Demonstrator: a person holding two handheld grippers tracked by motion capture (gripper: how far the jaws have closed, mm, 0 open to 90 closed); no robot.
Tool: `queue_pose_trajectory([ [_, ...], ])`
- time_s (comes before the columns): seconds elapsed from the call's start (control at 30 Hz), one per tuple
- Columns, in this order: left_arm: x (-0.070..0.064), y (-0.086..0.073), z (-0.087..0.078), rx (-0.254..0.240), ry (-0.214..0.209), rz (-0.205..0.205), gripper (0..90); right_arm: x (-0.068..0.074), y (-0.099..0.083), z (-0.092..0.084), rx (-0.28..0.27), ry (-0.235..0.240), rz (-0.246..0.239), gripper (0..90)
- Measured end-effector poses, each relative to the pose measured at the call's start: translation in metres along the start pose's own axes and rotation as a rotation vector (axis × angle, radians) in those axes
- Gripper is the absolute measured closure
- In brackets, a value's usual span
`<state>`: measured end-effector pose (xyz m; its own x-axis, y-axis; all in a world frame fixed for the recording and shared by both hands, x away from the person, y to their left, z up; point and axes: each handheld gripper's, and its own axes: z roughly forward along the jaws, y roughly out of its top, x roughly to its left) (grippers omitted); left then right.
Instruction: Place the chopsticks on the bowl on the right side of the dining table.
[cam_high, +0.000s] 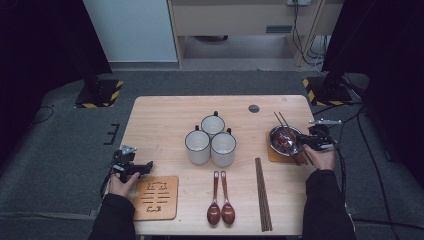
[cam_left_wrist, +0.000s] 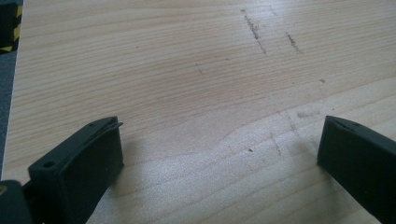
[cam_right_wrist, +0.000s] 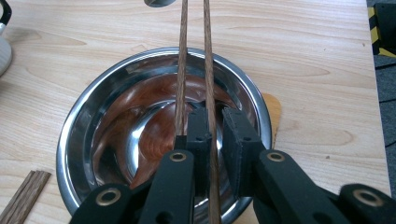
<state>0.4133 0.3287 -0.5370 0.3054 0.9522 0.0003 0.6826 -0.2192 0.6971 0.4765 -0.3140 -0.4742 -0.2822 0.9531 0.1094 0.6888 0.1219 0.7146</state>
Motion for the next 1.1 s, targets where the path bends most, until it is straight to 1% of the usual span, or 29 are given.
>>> queue_pose_trajectory([
  [0.17,0.0000,0.0000,0.0000,0.000,0.000,0.000,0.0,0.0003,-0.0009,-0.0017,0.007,-0.002,-0.004,83.8],
  [0.27,0.0000,0.0000,0.0000,0.000,0.000,0.000,0.0,-0.0001,-0.0027,-0.0001,0.020,-0.005,-0.006,84.7],
  [0.5,0.0000,0.0000,0.0000,0.000,0.000,0.000,0.0,-0.0014,-0.0037,0.0016,0.006,0.001,0.005,85.0],
  [0.63,0.0000,0.0000,0.0000,0.000,0.000,0.000,0.0,-0.0001,-0.0038,0.0029,-0.003,0.001,-0.003,84.9],
  [0.7,0.0000,0.0000,0.0000,0.000,0.000,0.000,0.0,0.0008,-0.0036,0.0037,-0.007,0.008,0.001,85.0],
  [1.1,0.0000,0.0000,0.0000,0.000,0.000,0.000,0.0,0.0049,-0.0028,0.0054,-0.005,0.024,-0.006,85.0],
])
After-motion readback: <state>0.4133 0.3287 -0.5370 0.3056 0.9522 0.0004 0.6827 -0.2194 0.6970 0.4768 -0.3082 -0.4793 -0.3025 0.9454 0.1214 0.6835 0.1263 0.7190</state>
